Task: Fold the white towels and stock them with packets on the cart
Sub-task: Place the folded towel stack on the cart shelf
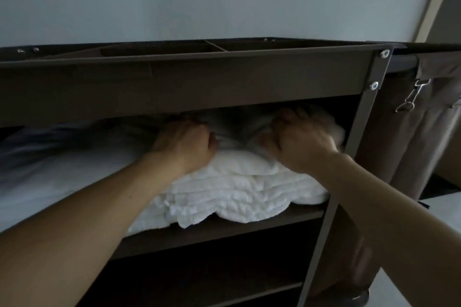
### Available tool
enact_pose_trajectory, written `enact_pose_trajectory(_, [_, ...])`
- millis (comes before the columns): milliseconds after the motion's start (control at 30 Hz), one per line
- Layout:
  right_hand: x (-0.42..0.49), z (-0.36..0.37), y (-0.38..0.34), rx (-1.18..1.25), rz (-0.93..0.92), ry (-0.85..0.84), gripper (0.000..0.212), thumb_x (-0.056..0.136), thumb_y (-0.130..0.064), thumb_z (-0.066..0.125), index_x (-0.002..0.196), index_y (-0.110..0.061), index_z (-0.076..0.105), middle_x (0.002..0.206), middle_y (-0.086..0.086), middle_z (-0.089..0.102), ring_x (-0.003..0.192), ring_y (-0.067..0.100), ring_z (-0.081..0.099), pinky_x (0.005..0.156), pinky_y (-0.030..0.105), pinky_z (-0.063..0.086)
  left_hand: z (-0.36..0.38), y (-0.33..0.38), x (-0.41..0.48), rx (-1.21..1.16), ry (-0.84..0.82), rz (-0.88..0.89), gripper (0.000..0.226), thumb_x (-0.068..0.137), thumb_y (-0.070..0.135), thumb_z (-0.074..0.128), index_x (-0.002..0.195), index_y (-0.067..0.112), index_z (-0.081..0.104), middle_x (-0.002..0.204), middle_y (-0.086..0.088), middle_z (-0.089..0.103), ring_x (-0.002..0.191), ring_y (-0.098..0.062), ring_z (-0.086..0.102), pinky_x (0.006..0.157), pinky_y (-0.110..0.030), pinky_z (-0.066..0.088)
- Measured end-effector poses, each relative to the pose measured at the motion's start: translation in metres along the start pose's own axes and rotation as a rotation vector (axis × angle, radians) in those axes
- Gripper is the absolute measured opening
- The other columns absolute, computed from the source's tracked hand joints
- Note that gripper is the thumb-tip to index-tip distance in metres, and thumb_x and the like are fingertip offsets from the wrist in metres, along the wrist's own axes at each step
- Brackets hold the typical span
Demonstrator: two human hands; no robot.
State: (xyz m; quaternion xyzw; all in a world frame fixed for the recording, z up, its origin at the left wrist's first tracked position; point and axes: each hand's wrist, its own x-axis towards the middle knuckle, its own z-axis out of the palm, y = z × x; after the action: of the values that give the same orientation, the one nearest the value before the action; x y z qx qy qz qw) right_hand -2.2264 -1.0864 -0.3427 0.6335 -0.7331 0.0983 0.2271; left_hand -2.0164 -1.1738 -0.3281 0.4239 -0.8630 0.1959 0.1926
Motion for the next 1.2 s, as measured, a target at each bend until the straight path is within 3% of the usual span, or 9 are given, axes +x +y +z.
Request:
enact_pose_trajectory(33, [0.010,0.002,0.003,-0.003,0.002,-0.080,0.089,0.083,-0.075,0.000,0.143,-0.028,0.045,0.151,0.004,0.040,0.139,0.028,0.032,0.115,0.043,0.020,0.008,0.001,0.008,-0.016,-0.056,-0.021,0.042,0.094,0.042,0.046,0.123,0.015,0.061,0.134,-0.012,0.057,0.123,-0.031,0.051,0.097,-0.035,0.041])
enact_pose_trajectory(100, [0.021,0.011,0.011,-0.029,0.019,-0.207,0.104,0.069,-0.089,-0.016,0.154,-0.040,0.016,0.163,-0.002,0.017,0.149,0.026,0.013,0.121,0.047,0.010,0.022,-0.004,0.015,-0.127,-0.191,-0.060,0.074,0.092,0.051,0.051,0.154,0.019,0.025,0.162,-0.006,0.019,0.149,-0.028,0.013,0.120,-0.039,0.017])
enact_pose_trajectory(200, [0.019,0.029,0.014,0.021,0.163,-0.310,0.107,0.067,-0.093,-0.005,0.156,-0.034,-0.003,0.166,0.004,-0.001,0.151,0.033,0.003,0.122,0.047,0.007,0.039,-0.017,0.003,-0.255,-0.391,-0.141,0.086,0.094,0.068,0.033,0.159,0.023,0.000,0.166,0.002,-0.005,0.152,-0.021,-0.008,0.123,-0.036,0.003])
enact_pose_trajectory(333, [0.000,0.036,0.004,0.190,0.285,-0.340,0.126,0.055,-0.099,-0.004,0.157,-0.025,-0.005,0.165,0.011,-0.001,0.151,0.032,0.007,0.121,0.046,0.014,0.044,-0.021,-0.010,-0.381,-0.497,-0.215,0.094,0.088,0.077,0.030,0.158,0.025,-0.004,0.166,0.006,-0.007,0.152,-0.018,-0.008,0.122,-0.035,0.002])
enact_pose_trajectory(533, [0.007,0.015,0.010,0.380,0.238,-0.374,0.090,0.083,-0.085,0.017,0.156,-0.032,0.017,0.164,0.000,0.015,0.149,0.022,0.020,0.118,0.035,0.015,0.049,-0.025,-0.005,-0.425,-0.450,-0.341,0.101,0.085,0.078,0.035,0.158,0.016,0.004,0.166,-0.003,0.005,0.152,-0.020,0.011,0.120,-0.031,0.014])
enact_pose_trajectory(767, [0.010,0.050,0.014,0.165,0.275,-0.299,0.099,0.076,-0.090,0.009,0.156,-0.032,0.011,0.164,-0.002,0.014,0.149,0.026,0.015,0.119,0.042,0.017,0.065,-0.017,0.003,-0.348,-0.390,-0.397,0.129,0.061,0.095,0.024,0.158,0.011,0.008,0.165,-0.011,0.010,0.149,-0.027,0.021,0.120,-0.036,0.024])
enact_pose_trajectory(967, [0.015,0.010,-0.020,0.125,0.164,-0.320,0.085,0.081,-0.085,0.008,0.155,-0.043,0.002,0.165,-0.005,0.004,0.151,0.026,0.007,0.122,0.045,0.005,0.017,-0.053,-0.010,-0.140,-0.497,-0.118,0.097,0.077,0.078,0.005,0.154,0.023,0.028,0.163,-0.006,0.022,0.148,-0.027,0.023,0.121,-0.042,0.019])
enact_pose_trajectory(1067, [0.036,-0.010,-0.088,0.232,-0.067,-0.239,0.062,0.096,-0.069,0.016,0.153,-0.047,0.005,0.165,-0.010,0.004,0.152,0.021,0.004,0.120,0.040,0.001,-0.001,-0.107,-0.028,-0.122,-0.373,-0.187,0.064,0.102,0.056,0.024,0.158,0.028,0.012,0.166,0.001,0.009,0.152,-0.021,0.011,0.122,-0.034,0.008])
enact_pose_trajectory(1200, [0.052,0.027,-0.150,0.353,-0.107,-0.384,0.074,0.086,-0.083,0.016,0.151,-0.052,-0.001,0.164,-0.014,-0.009,0.152,0.019,-0.006,0.120,0.049,-0.003,0.013,-0.133,-0.064,-0.254,-0.424,-0.394,0.072,0.098,0.065,0.026,0.158,0.030,0.006,0.165,0.006,0.007,0.152,-0.020,0.008,0.123,-0.037,0.008])
